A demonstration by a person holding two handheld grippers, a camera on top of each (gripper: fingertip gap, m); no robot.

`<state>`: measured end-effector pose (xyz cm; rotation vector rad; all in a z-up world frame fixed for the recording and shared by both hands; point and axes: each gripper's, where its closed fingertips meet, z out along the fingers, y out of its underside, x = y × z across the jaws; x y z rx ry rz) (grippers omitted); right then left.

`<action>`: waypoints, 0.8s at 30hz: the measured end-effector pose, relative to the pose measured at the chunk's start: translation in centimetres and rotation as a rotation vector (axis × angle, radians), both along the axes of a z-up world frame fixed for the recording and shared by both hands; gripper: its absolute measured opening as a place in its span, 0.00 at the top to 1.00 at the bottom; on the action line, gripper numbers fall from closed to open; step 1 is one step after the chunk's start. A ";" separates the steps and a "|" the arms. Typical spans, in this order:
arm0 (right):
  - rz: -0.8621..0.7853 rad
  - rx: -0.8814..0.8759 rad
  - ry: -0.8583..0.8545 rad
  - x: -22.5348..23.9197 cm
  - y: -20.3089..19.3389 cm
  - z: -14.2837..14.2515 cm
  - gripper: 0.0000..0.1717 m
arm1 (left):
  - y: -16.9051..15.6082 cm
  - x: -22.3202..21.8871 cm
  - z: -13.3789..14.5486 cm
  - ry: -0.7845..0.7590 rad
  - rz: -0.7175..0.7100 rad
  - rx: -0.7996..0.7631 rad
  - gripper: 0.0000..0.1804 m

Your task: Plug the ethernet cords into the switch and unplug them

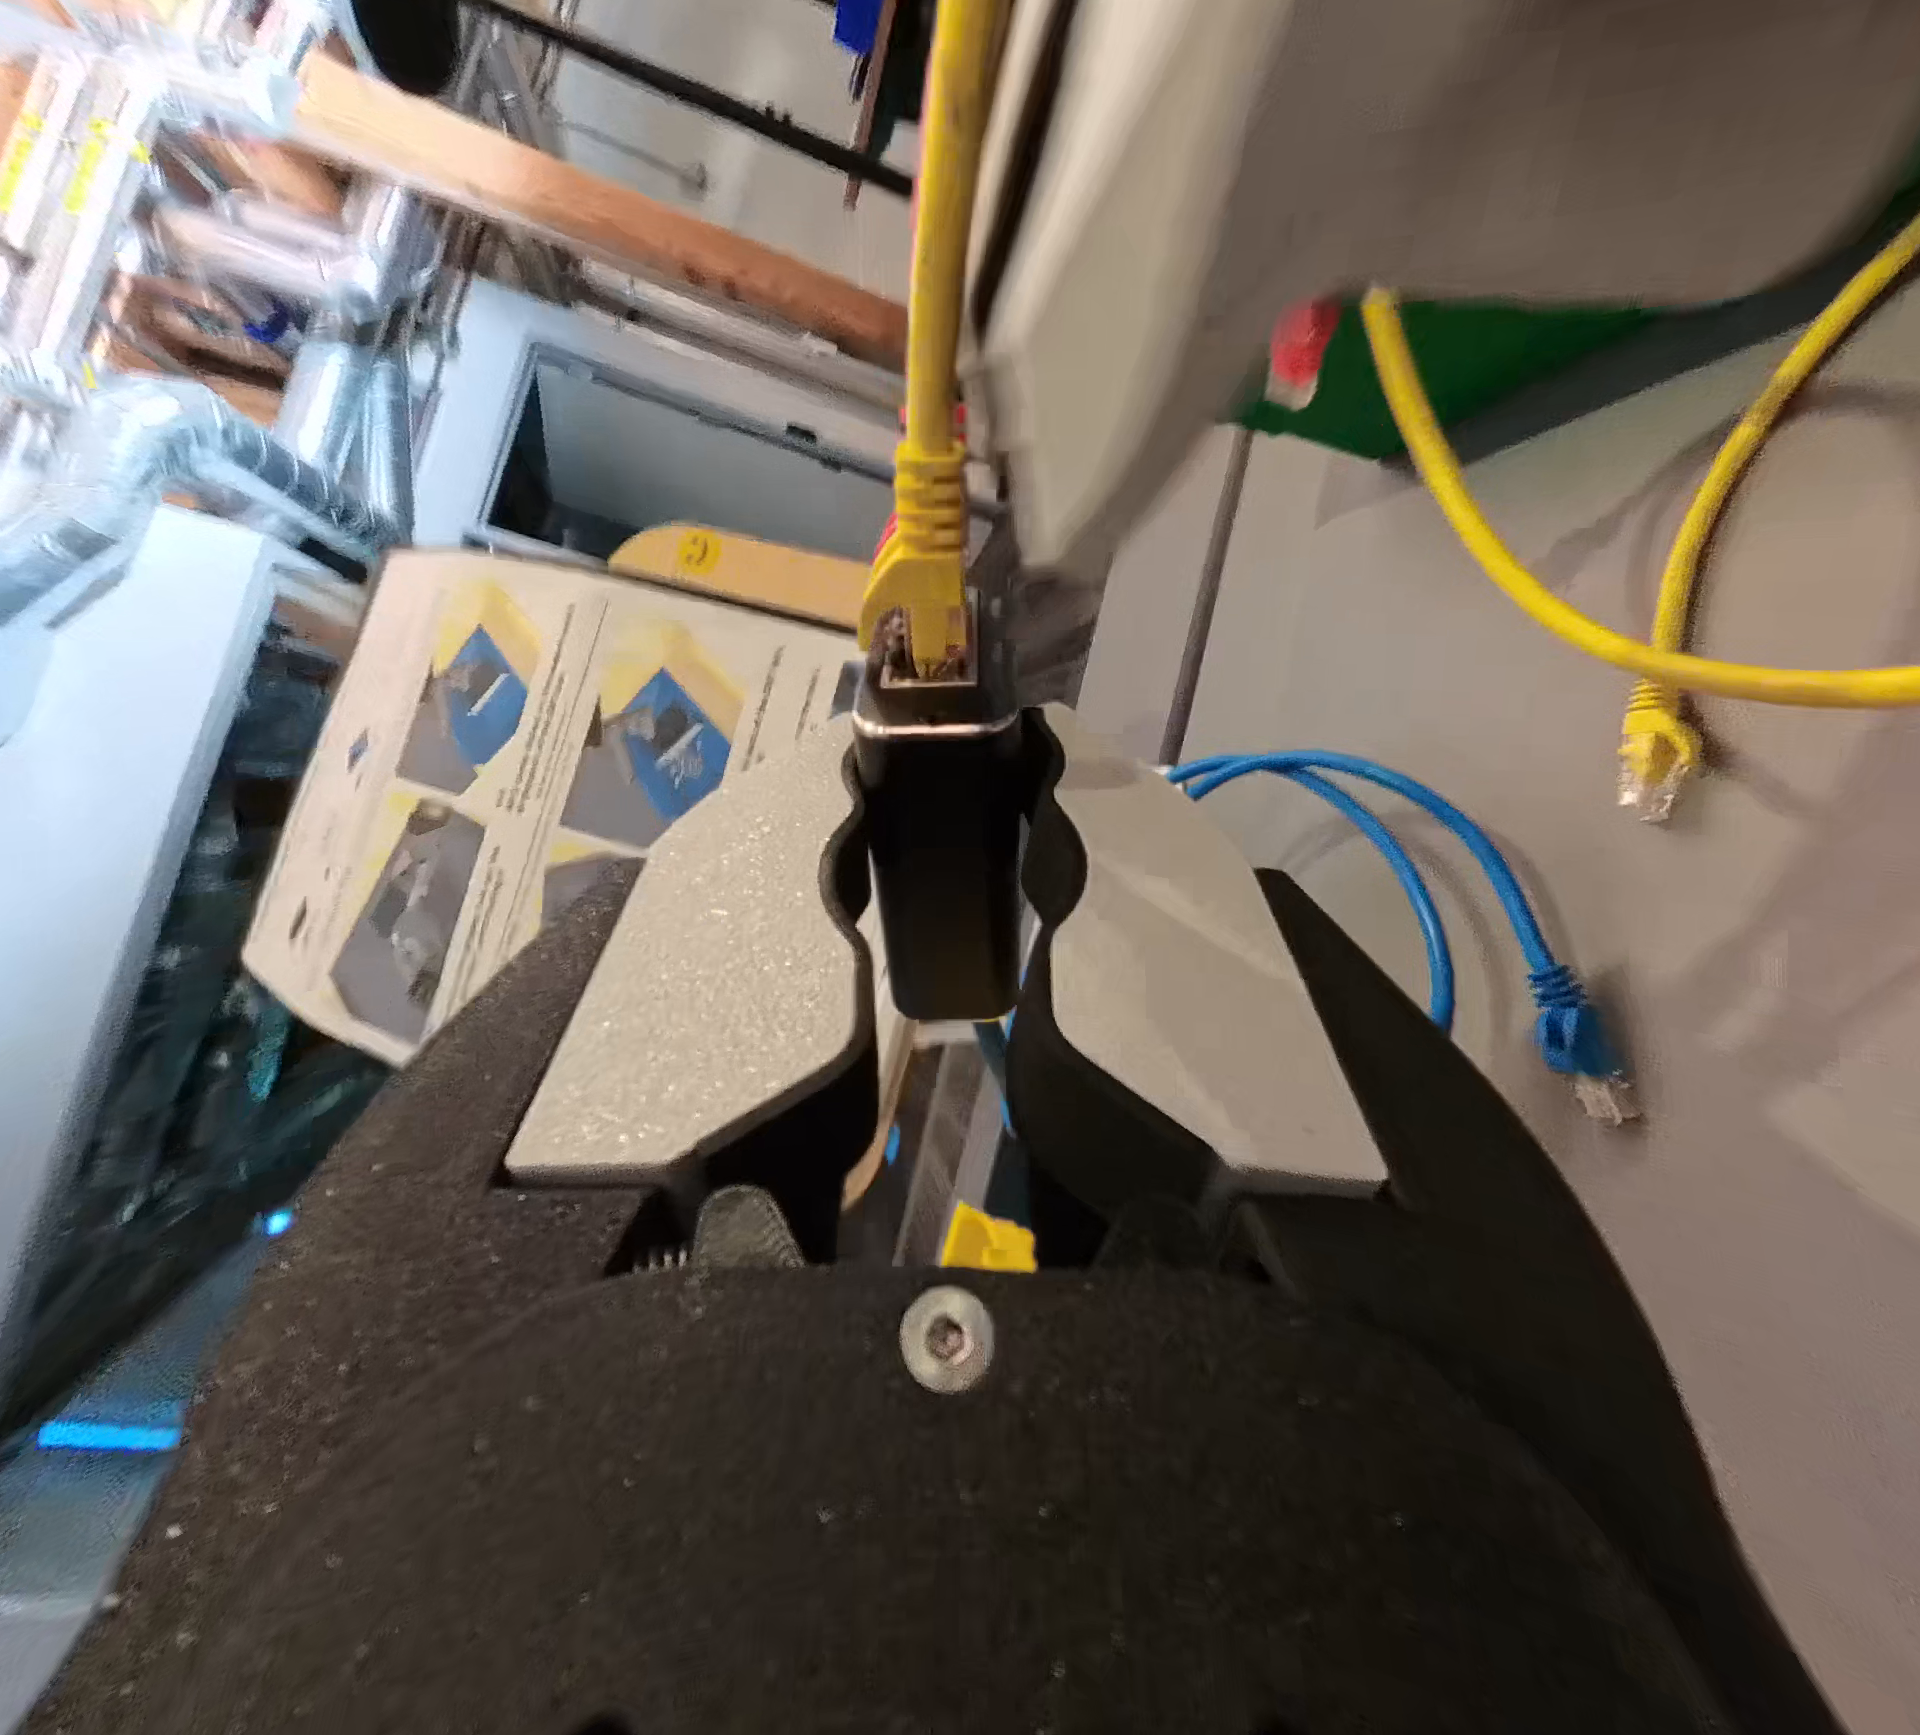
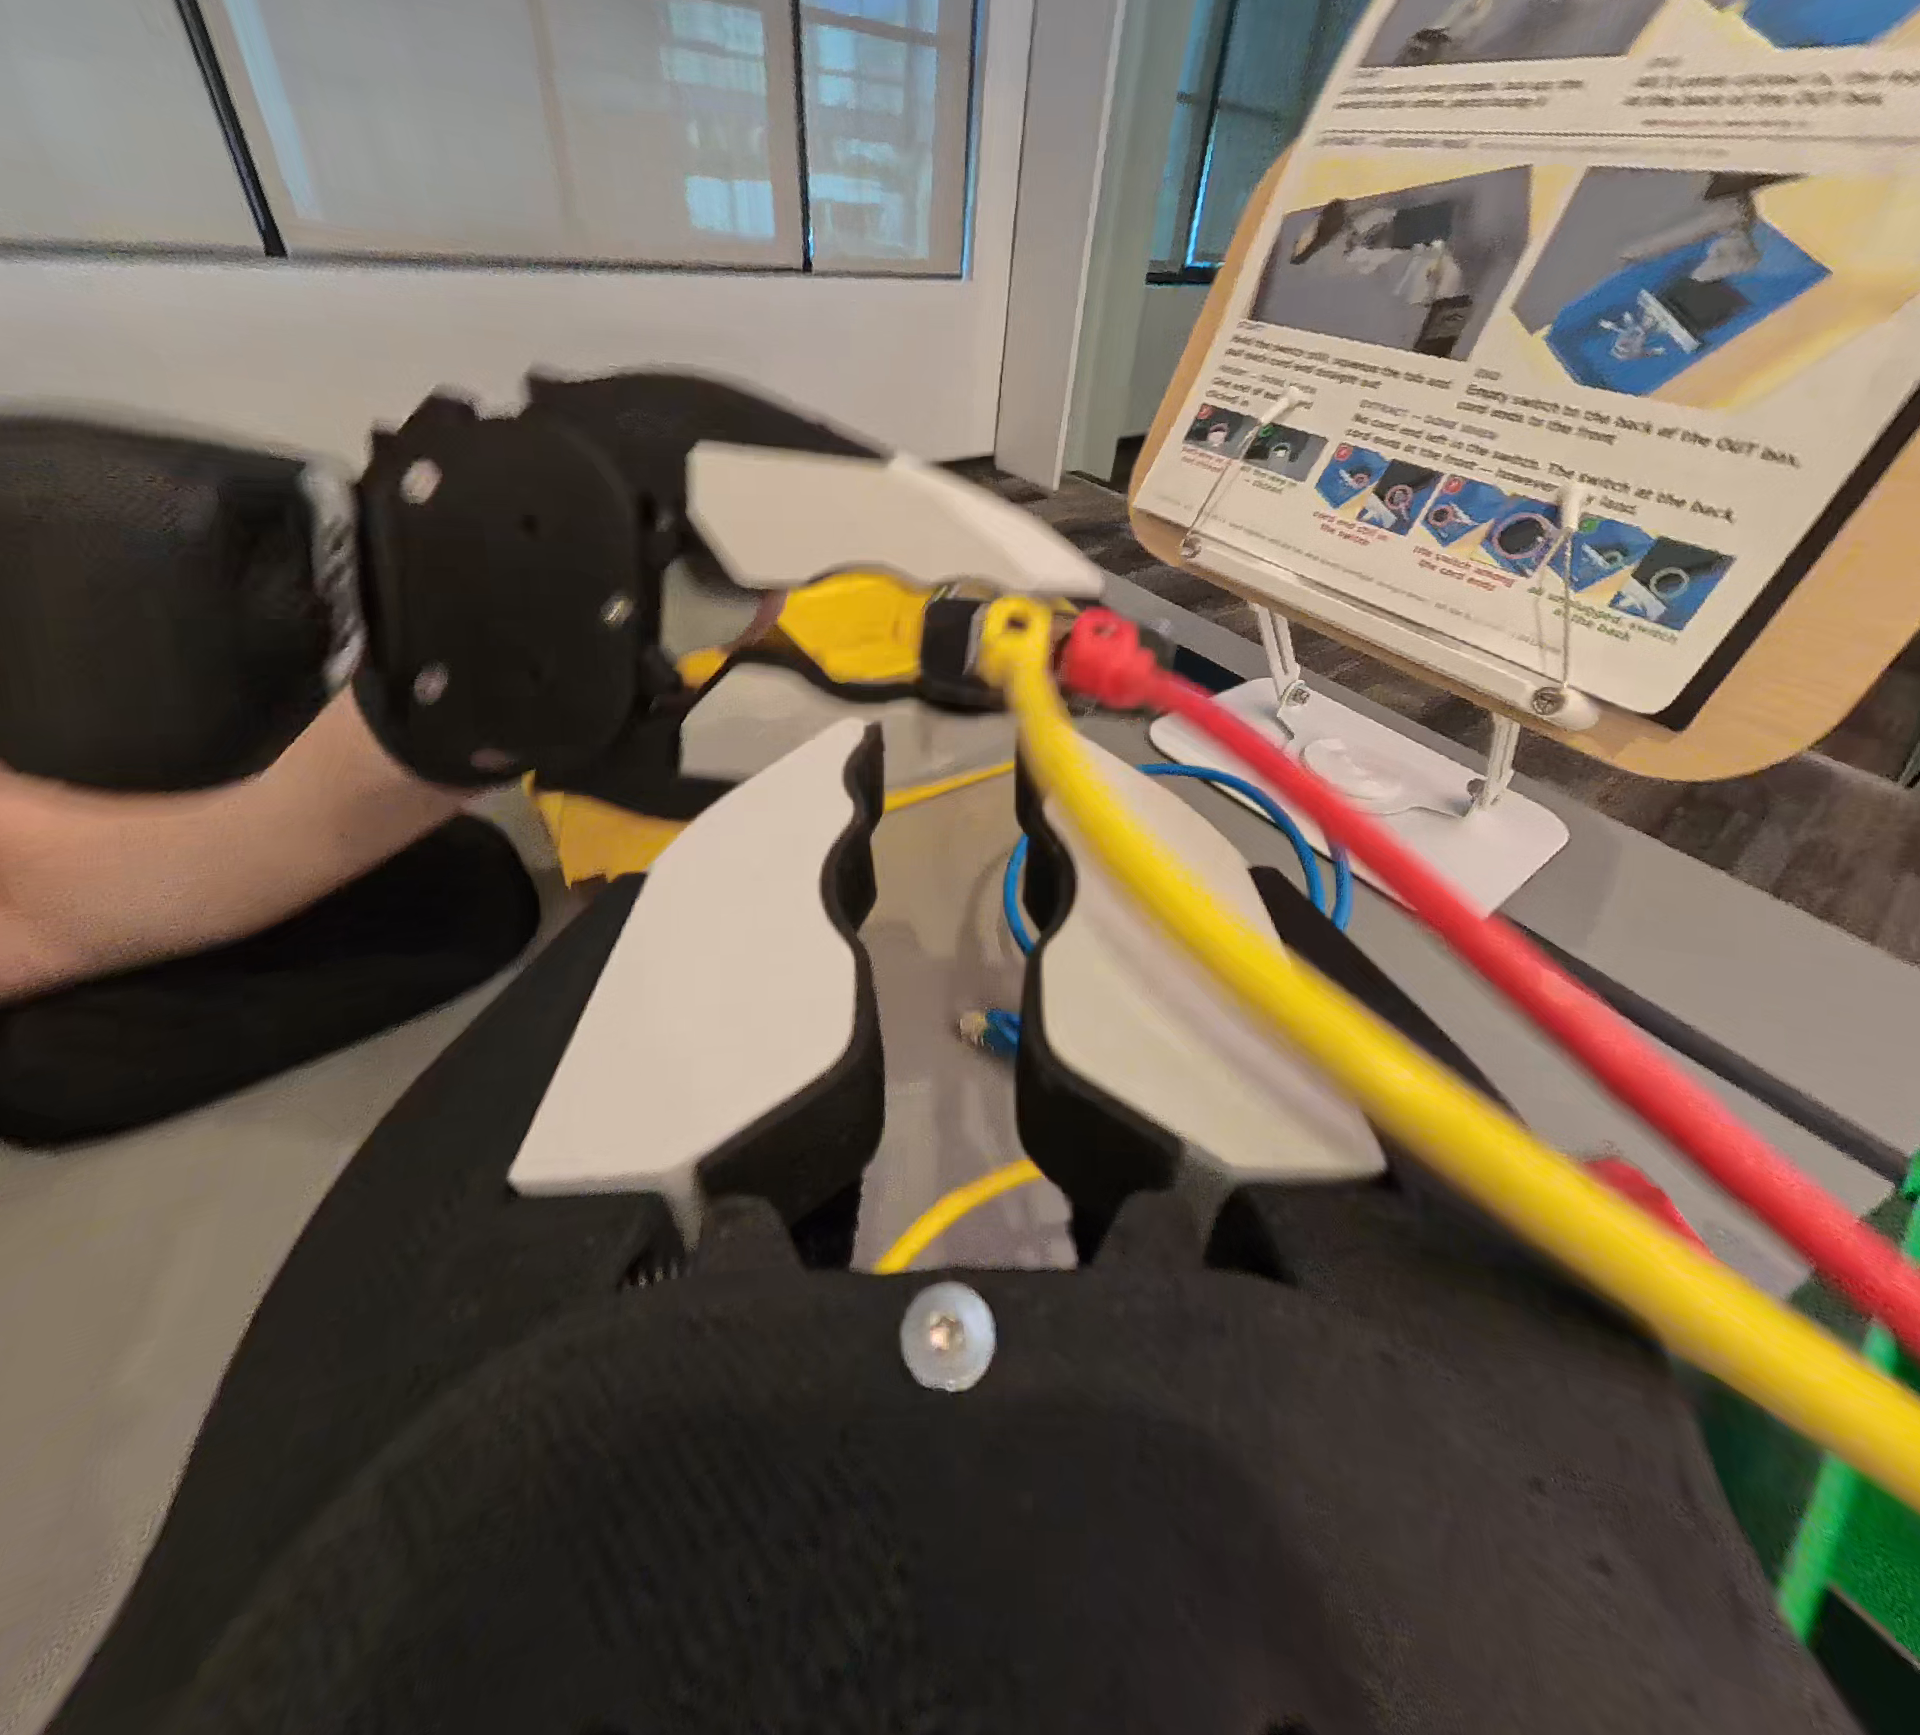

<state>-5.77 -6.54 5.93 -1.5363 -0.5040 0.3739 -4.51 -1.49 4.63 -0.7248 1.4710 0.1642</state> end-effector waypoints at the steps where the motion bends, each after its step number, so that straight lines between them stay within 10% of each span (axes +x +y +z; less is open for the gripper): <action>1: 0.008 -0.004 -0.049 -0.4 -0.7 -0.2 0.85 | 0.6 -0.4 0.3 -0.001 0.024 -0.015 0.86; 5: 0.228 -0.026 -0.163 -4.2 -7.3 1.3 0.83 | 1.6 -2.0 1.0 0.001 -0.027 -0.045 0.86; 12: -0.031 0.447 -0.151 7.4 -8.4 16.3 0.89 | 0.3 -3.8 5.0 -0.111 -0.215 -0.166 0.86; 24: 0.497 0.394 -0.439 -2.6 2.2 8.6 0.73 | -4.2 -5.2 10.6 -0.139 -0.489 -0.369 0.86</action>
